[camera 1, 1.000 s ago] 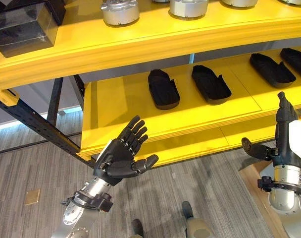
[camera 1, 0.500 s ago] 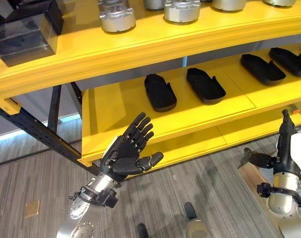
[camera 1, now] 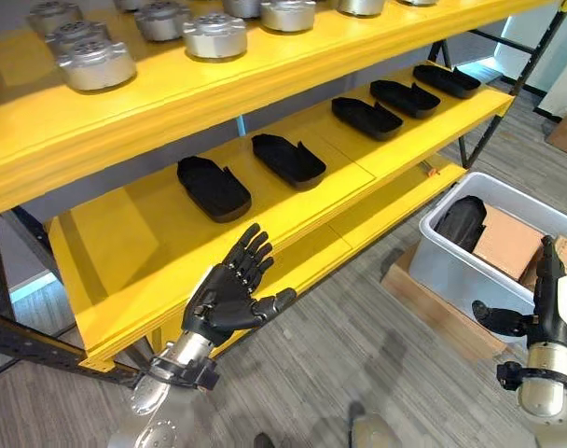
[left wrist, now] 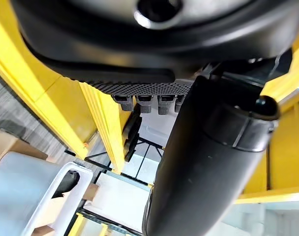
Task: Move parts from the plastic box to the shelf.
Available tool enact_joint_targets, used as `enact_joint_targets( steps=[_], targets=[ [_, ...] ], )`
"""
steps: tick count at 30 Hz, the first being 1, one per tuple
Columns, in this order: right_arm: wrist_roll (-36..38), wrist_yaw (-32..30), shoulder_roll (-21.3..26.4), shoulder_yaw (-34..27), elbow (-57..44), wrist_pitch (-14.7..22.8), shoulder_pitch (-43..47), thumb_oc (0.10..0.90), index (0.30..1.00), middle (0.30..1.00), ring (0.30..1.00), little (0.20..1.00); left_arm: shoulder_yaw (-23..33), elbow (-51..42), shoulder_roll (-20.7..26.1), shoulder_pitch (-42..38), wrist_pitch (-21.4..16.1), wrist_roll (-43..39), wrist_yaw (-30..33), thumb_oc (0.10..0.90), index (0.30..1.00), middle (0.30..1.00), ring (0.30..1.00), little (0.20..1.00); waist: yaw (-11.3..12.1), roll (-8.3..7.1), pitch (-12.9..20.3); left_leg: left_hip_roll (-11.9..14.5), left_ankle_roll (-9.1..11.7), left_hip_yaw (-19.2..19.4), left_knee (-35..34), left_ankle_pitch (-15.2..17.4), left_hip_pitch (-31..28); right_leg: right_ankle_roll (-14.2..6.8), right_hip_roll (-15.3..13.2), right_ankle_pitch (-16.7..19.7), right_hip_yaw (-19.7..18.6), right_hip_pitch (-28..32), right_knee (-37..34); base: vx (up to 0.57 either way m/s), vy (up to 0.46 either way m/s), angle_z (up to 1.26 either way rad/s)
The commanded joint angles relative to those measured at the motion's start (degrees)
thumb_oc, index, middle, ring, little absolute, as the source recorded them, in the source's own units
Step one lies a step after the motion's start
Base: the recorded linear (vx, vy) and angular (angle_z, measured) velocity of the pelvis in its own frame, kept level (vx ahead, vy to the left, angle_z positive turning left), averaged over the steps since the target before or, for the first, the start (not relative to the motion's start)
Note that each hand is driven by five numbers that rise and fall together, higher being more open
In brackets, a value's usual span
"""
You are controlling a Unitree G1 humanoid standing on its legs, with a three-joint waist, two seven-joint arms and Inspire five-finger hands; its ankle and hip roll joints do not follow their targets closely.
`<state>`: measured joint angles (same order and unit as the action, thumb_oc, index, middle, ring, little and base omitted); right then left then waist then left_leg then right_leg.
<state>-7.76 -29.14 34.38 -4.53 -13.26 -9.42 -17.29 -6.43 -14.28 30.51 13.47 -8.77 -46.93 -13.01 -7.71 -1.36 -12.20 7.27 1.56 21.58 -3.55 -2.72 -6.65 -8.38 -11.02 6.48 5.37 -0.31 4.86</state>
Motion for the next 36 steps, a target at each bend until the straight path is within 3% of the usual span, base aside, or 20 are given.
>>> enact_joint_targets(
  steps=[1,5,7,14,23,26,28,31,34,36],
  targets=[
    [-2.2,-1.5,2.7,-2.2,-1.9,3.1,8.7,0.900,1.000,1.000,1.000,1.000,4.1,-9.8,1.5,-1.6,-4.8,-1.4,-0.9,0.900,1.000,1.000,1.000,1.000,1.1,-1.26,1.9,-2.8,-4.2,-0.3,0.5,10.0,-1.3,-3.5,-7.4,3.0,3.1,-0.7,2.1,-0.04,-0.218,-0.82],
    [-4.5,0.0,4.6,-1.1,-2.1,2.5,10.5,0.900,1.000,1.000,1.000,1.000,4.7,-10.3,0.4,0.0,-5.3,-1.7,0.0,0.900,1.000,1.000,1.000,1.000,1.8,-1.17,2.7,-0.9,-2.5,4.7,0.2,9.2,-2.3,-2.9,-5.0,-1.4,10.0,2.5,-3.8,-0.02,-0.235,-0.88],
    [-5.1,0.4,5.1,-1.6,-2.4,2.1,10.0,0.900,1.000,1.000,1.000,1.000,4.8,-10.5,0.1,0.4,-5.0,-1.8,-0.5,0.900,1.000,1.000,1.000,1.000,1.6,-1.20,2.9,-0.7,-2.2,5.3,0.0,8.8,-2.7,-2.7,-4.2,-2.1,10.5,3.0,-4.5,0.02,-0.239,-0.89],
    [-5.9,-0.7,7.2,-4.3,-1.6,1.1,7.3,0.900,1.000,1.000,1.000,1.000,4.4,-9.9,-0.1,1.2,-3.7,-3.6,-4.7,0.900,1.000,1.000,1.000,1.000,-0.6,-0.92,3.2,1.0,-0.8,6.1,-0.1,7.3,-3.7,-0.9,-1.0,-5.3,9.4,4.0,-4.9,0.02,-0.279,-0.30],
    [-7.8,-2.5,9.4,-5.5,-0.2,1.1,8.3,0.900,1.000,1.000,1.000,1.000,2.0,-8.9,0.8,-1.6,-5.0,-4.2,-6.4,0.900,1.000,1.000,1.000,1.000,-3.1,0.58,1.6,6.1,1.7,6.0,3.8,4.9,-0.7,3.5,1.9,-9.9,7.9,2.1,-0.6,-0.02,-0.247,-0.05],
    [-8.8,-3.1,10.2,-5.5,0.2,2.2,9.0,0.900,1.000,1.000,1.000,1.000,0.0,-8.4,0.5,-4.7,-6.1,-3.3,-6.2,0.900,1.000,1.000,1.000,1.000,-4.4,1.41,0.5,8.5,3.0,5.5,5.2,2.5,0.3,5.4,3.1,-12.3,7.1,-0.5,3.2,-0.07,-0.207,-0.17],
    [-9.0,-3.0,11.4,-5.4,1.0,3.7,10.3,0.900,1.000,1.000,1.000,1.000,-1.8,-7.4,-0.1,-8.1,-7.6,-2.6,-5.2,0.900,1.000,1.000,1.000,1.000,-5.7,1.98,-0.1,11.2,4.7,4.7,5.9,-0.9,0.4,7.0,4.1,-14.3,6.4,-2.8,6.7,-0.07,-0.198,-0.19],
    [-9.8,-1.9,12.2,-5.6,1.1,5.5,11.1,0.900,1.000,1.000,1.000,1.000,-2.9,-6.6,-0.9,-11.1,-8.7,-2.0,-3.6,0.900,1.000,1.000,1.000,1.000,-7.1,2.32,-0.3,12.4,5.1,4.4,6.4,-1.7,-0.4,8.1,4.8,-15.6,5.7,-4.7,9.2,-0.04,-0.147,-0.15],
    [-10.0,-0.5,12.2,-4.7,0.9,7.8,12.1,0.900,1.000,1.000,1.000,1.000,-2.6,-5.4,-2.1,-13.2,-9.6,-1.5,-1.5,0.900,1.000,1.000,1.000,1.000,-7.2,2.39,0.0,11.7,5.3,0.4,9.0,-1.7,-0.3,9.1,6.2,-15.9,3.6,-5.5,9.4,0.03,-0.206,-0.20],
    [-9.3,1.5,11.7,-3.6,0.5,10.0,12.6,0.900,1.000,1.000,1.000,1.000,-1.8,-5.3,-2.7,-13.2,-9.3,-0.2,1.1,0.900,1.000,1.000,1.000,1.000,-6.0,2.34,-0.1,8.8,4.0,-4.6,12.5,-2.0,2.5,9.9,7.4,-13.9,1.4,-5.2,7.4,0.07,-0.170,-0.66]
  ],
)
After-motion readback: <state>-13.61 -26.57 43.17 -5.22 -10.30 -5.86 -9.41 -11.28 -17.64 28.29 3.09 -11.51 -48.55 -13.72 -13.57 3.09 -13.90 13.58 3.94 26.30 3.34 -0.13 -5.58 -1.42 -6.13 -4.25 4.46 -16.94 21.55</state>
